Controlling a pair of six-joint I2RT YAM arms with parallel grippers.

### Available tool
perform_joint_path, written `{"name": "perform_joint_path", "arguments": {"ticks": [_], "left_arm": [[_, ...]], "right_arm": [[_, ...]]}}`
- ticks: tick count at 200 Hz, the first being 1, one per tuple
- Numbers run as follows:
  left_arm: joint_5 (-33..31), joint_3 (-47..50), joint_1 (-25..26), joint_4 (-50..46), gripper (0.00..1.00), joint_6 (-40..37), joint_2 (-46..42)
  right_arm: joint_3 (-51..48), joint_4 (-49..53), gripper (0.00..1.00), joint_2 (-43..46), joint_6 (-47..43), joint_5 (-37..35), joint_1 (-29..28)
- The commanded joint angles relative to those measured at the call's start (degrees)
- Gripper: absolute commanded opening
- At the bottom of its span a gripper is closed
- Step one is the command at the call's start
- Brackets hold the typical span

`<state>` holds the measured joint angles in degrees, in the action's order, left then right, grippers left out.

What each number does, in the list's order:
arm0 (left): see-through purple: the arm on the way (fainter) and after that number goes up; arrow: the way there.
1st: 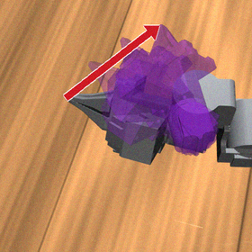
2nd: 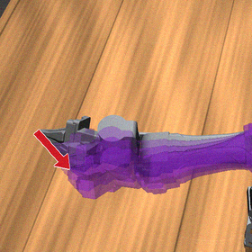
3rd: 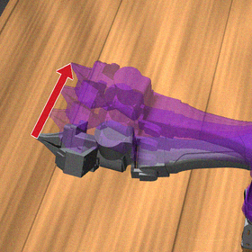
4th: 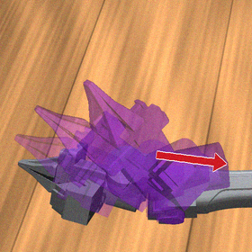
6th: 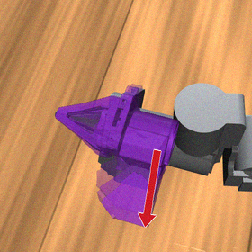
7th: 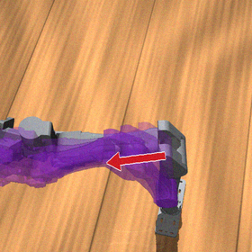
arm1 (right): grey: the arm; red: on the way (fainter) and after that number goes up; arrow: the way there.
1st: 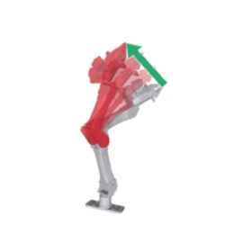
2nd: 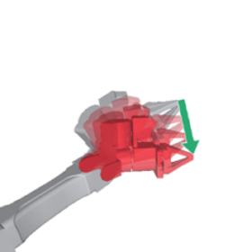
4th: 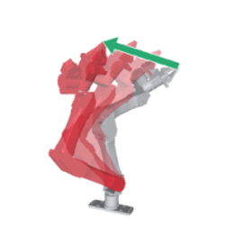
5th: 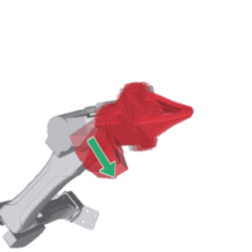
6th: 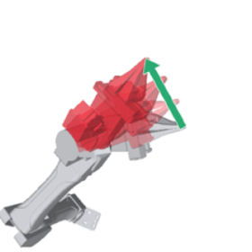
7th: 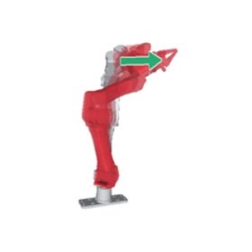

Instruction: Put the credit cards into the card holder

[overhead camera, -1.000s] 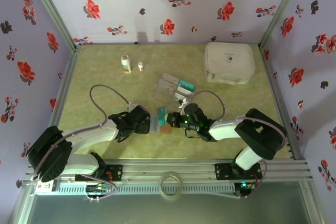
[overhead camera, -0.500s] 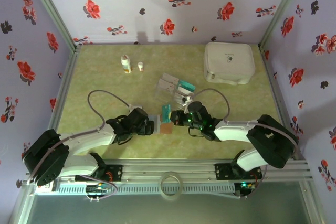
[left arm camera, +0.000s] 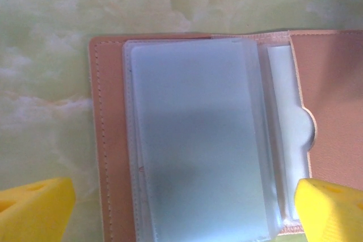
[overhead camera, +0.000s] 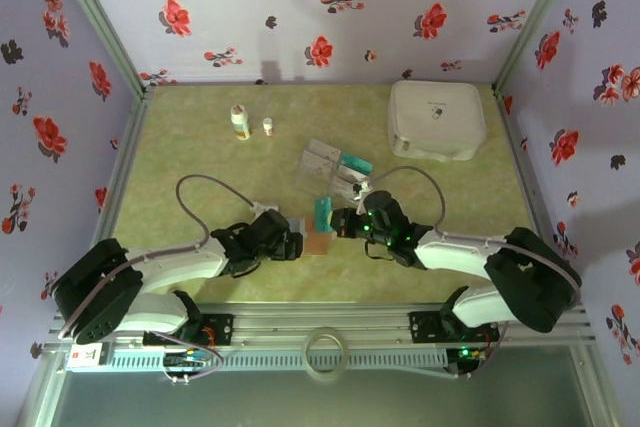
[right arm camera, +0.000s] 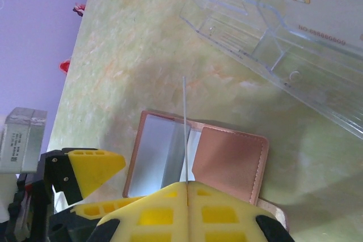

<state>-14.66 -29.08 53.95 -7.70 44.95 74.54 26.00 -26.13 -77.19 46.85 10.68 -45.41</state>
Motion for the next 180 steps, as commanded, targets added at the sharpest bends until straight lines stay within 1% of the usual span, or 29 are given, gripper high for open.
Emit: {"name": "perform_joint_path", "arguments": {"ticks": [1,59,120,140,167,180], "left_arm": [[-0.02,-0.27,1.22,1.55,1.00,1.86,1.47],[-0.16,-1.97,4.68,2.38,1.00,3.91,3.50],[-1.87,-3.42,7.78,2.11,1.00,6.20,3.16],[-3.22,-3.87,7.83,0.47,1.00,6.03,2.77],[-6.92,-4.91,7.58,-4.24,1.00,5.25,1.20],[-7.71,-5.45,6.91,-6.15,1.00,4.22,0.58]], "right_arm": [[-0.59,2.15,0.00,2.25,-1.97,-0.66,0.80],[-0.09,4.87,0.00,4.28,-3.24,-0.48,2.12],[0.59,5.52,0.00,3.27,-3.78,0.39,2.80],[0.88,5.43,0.00,2.83,-3.74,0.95,2.87],[0.72,4.61,0.00,2.27,-3.34,1.88,2.87],[0.48,4.05,0.00,2.06,-3.10,2.02,2.87]]}}
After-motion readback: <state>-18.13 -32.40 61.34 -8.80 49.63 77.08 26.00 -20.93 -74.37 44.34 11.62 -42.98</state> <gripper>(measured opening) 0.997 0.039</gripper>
